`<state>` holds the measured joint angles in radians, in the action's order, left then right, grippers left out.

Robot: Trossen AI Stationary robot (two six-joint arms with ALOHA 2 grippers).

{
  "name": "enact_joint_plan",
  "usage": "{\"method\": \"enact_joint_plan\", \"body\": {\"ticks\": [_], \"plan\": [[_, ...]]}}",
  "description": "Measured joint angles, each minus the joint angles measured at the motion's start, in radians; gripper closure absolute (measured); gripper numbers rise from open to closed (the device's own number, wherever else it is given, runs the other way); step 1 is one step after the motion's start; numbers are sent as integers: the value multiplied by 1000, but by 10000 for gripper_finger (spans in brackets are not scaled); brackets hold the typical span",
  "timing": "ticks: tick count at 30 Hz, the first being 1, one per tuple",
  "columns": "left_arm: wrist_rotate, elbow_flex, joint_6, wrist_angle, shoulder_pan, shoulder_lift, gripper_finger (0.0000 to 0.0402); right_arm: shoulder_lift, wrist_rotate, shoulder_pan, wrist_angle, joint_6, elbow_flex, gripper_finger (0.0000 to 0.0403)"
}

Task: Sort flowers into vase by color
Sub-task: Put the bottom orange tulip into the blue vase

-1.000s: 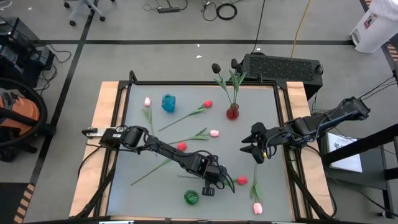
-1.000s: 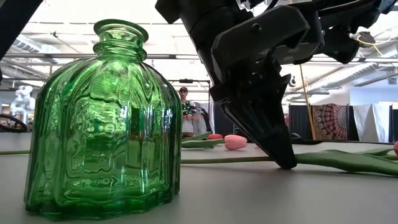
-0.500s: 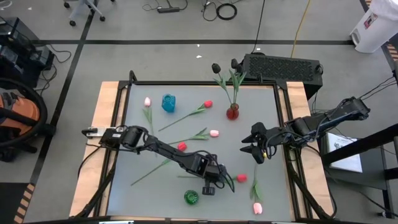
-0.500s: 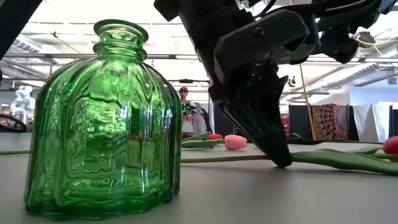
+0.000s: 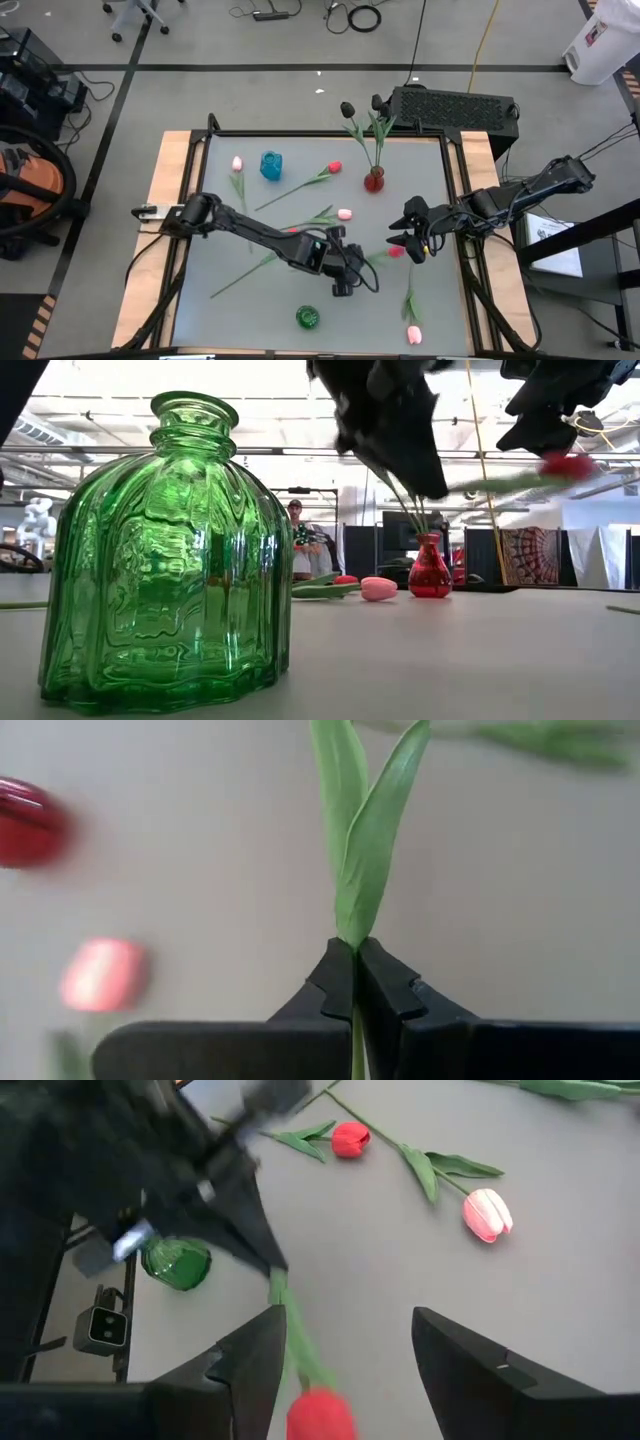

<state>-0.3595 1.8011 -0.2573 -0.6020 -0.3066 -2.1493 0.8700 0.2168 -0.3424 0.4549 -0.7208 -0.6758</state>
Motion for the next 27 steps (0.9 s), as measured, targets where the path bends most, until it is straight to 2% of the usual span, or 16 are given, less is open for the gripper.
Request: {"method": "enact_joint_plan", "body": {"ticks": [9, 20, 27], "plan": [[-216, 0, -6, -144, 26, 155, 400, 0, 0, 0, -1, 0, 0, 193], [-415, 0, -137, -442, 68, 335, 400, 0, -1, 0, -36, 0, 0, 193], [-588, 0, -182, -503, 81, 469, 400, 0, -1, 0, -36, 0, 0, 193]]}}
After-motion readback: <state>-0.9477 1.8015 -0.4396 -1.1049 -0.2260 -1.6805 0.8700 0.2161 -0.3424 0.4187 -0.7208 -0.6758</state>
